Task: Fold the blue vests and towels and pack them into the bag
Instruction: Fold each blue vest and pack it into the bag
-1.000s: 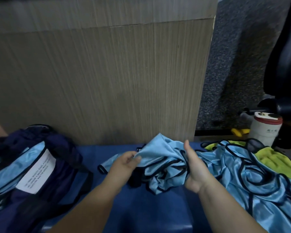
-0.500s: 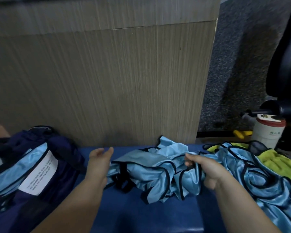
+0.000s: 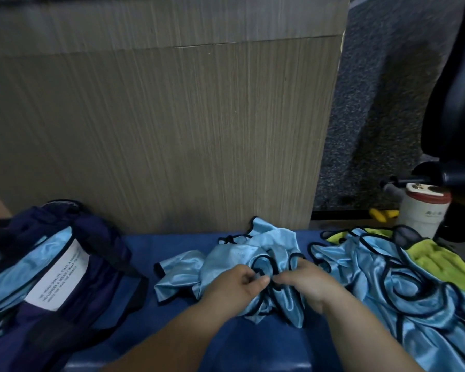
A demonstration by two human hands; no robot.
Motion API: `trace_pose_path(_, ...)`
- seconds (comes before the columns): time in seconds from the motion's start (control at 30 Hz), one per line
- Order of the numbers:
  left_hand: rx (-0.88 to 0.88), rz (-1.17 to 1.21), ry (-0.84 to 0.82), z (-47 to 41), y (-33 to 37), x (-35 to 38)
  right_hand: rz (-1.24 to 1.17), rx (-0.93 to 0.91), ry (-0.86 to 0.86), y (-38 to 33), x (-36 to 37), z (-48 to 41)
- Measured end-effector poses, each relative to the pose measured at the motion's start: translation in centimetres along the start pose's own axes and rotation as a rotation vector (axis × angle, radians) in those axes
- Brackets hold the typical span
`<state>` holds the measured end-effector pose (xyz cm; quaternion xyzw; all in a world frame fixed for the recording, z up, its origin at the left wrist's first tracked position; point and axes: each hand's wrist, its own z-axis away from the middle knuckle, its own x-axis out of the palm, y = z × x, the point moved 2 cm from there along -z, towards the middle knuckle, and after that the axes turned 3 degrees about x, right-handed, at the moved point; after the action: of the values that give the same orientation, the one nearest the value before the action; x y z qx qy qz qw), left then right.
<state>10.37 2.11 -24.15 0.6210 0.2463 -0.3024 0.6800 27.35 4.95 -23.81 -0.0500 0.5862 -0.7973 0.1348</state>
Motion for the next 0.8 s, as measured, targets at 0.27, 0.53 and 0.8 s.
trace_pose_path(0.27,-0.006,0.309,0.061,0.3,0.7,0.6,-0.064,-0.046,-0.111,-0.3,0.6,0.7)
trace_pose_path(0.53,-0.084,0.71,0.254,1.5,1.8,-0.9,-0.097,-0.074,-0.204,-0.8,0.5,1.5)
trace_pose_path(0.8,0.073,1.041,-0.102,2.9,3.7,-1.2,-0.288,-0.055,-0.344,-1.4,1.3,2.3)
